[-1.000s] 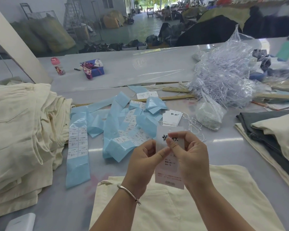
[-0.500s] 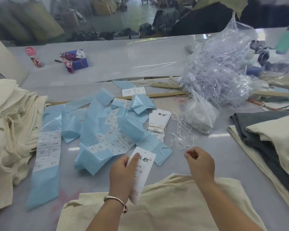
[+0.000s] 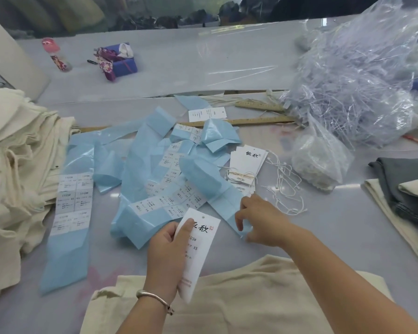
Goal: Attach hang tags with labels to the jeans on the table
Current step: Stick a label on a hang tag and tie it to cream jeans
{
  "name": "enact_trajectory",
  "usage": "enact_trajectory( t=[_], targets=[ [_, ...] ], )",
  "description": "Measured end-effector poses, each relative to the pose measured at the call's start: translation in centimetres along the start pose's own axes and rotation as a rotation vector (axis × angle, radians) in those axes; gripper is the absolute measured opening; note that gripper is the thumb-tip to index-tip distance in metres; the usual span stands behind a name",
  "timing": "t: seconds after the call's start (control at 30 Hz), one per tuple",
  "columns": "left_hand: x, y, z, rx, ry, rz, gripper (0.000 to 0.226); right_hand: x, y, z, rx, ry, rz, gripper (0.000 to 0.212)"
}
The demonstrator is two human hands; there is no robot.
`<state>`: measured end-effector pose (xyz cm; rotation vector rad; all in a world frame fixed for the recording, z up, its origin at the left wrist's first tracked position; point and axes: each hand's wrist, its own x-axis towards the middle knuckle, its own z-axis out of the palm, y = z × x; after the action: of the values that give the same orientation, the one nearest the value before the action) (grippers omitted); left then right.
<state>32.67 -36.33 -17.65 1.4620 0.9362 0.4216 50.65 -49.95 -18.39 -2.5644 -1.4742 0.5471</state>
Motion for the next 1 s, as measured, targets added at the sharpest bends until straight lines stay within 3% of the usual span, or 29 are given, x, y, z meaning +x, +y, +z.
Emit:
enact_trajectory(
  t=[0.1,0.27,0.3,0.4,0.47,0.53,0.67,0.8,1.0],
  targets=[
    [-0.3,0.1,0.4,-0.026,-0.028,-0.001,0.042,-0.2,-0.1,0.6,-0.046,0.003,0.011,0.014],
    [-1.1,0.9,0.2,-0.068,-0.059,-0.012,0.019,-0.7,-0.1,0.9,0.028,-0.004,0.058,0.006],
    [-1.3,1.1,0.0,-0.078,-0.065,-0.008,0.015,-1.1,-0.2,0.7,0.097,0.03,0.074,0.004],
    [-2.1,1.6,-1.2,-0.075,-0.079,0.029,0.006,-3.0,-1.1,-0.6,0.467,0.238,0.19,0.023],
    [-2.7,1.9,-2.1,-0.056,-0.11,0.07,0.005,-4.9,-2.8,-2.0,0.757,0.375,0.2,0.017],
    [-3.7,2.4,-3.0,-0.05,-0.168,0.112,0.007,-6.7,-5.2,-3.3,0.978,0.445,0.118,0.014],
    [-5.9,3.4,-4.7,-0.076,-0.226,0.22,0.022,-9.8,-11.6,-4.9,1.194,0.489,-0.083,0.018],
    [-8.0,4.6,-6.4,-0.079,-0.302,0.343,0.027,-11.0,-16.7,-4.9,1.158,0.52,-0.182,0.017],
    [-10.2,5.6,-8.9,-0.104,-0.372,0.408,0.037,-11.2,-19.8,-4.3,0.848,0.686,-0.066,0.024]
  ],
)
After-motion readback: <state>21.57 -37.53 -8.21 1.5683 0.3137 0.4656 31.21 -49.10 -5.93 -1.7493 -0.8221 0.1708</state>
